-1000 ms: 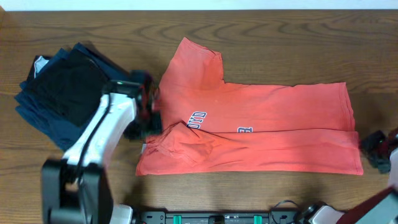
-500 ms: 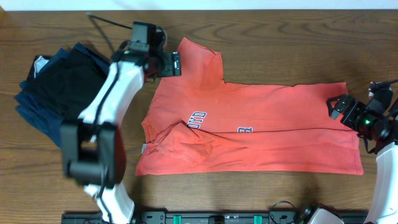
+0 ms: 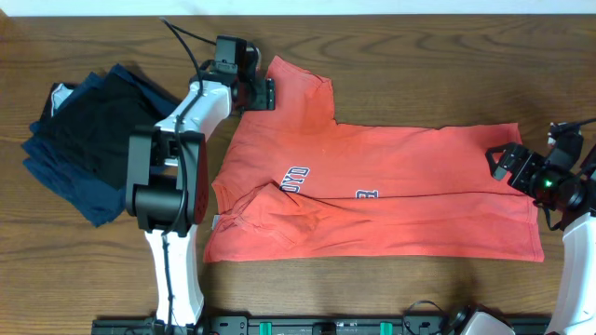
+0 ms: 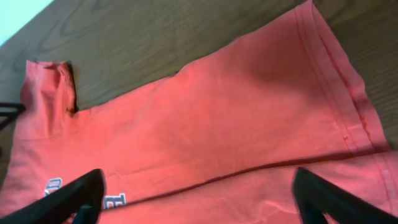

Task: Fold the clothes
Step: 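Grasp the shirt's top-left shoulder with left gripper, top-right with right gripper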

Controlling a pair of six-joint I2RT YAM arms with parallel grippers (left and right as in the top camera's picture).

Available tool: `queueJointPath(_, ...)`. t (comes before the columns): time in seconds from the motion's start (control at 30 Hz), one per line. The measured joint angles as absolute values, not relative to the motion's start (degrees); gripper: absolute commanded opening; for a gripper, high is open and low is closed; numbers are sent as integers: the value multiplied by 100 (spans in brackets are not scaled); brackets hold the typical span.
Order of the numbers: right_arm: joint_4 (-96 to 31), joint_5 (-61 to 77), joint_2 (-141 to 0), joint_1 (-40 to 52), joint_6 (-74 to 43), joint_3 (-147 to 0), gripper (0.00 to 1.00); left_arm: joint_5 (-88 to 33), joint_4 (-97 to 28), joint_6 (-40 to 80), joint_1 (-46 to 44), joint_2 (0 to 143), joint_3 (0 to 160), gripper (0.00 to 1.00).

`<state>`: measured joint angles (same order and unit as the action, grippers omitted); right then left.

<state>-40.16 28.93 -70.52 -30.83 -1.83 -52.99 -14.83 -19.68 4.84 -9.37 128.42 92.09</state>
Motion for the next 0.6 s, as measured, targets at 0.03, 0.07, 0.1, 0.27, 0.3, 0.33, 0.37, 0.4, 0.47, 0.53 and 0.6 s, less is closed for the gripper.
queueJointPath(0.03,-3986,2884,-7052,-3083,-187,-5299,87,-1544,-2018,473,-950,12851,9238,45)
queueJointPath(0.07,-3951,2860,-7054,-3083,-193,-5299,87,-1594,-2062,473,-967,12864,9249,31)
queueJointPath(0.1,-3911,2827,-7061,-3083,-207,-5299,89,-1640,-2108,436,-987,12884,9253,19)
queueJointPath(0.27,-3649,2637,-7363,-3083,-242,-5299,91,-2038,-2353,447,-1011,12903,9262,6)
queueJointPath(0.3,-3559,2604,-7502,-3083,-252,-5299,91,-2176,-2392,447,-996,12903,9262,6)
queueJointPath(0.33,-3448,2563,-7690,-3083,-250,-5299,91,-2320,-2445,454,-976,12903,9262,6)
queueJointPath(0.37,-3330,2528,-7870,-3083,-255,-5301,91,-2458,-2515,478,-947,12903,9262,6)
queueJointPath(0.4,-3210,2477,-8077,-3083,-255,-5310,91,-2587,-2606,523,-910,12901,9262,6)
queueJointPath(0.47,-2998,2359,-8490,-3083,-255,-5356,91,-2768,-2827,628,-823,12899,9262,6)
queueJointPath(0.53,-2775,2226,-8886,-3083,-257,-5457,92,-2884,-3081,718,-720,12875,9262,6)
queueJointPath(0.6,-2480,2082,-9268,-3074,-257,-5590,92,-2982,-3315,770,-628,12829,9262,6)
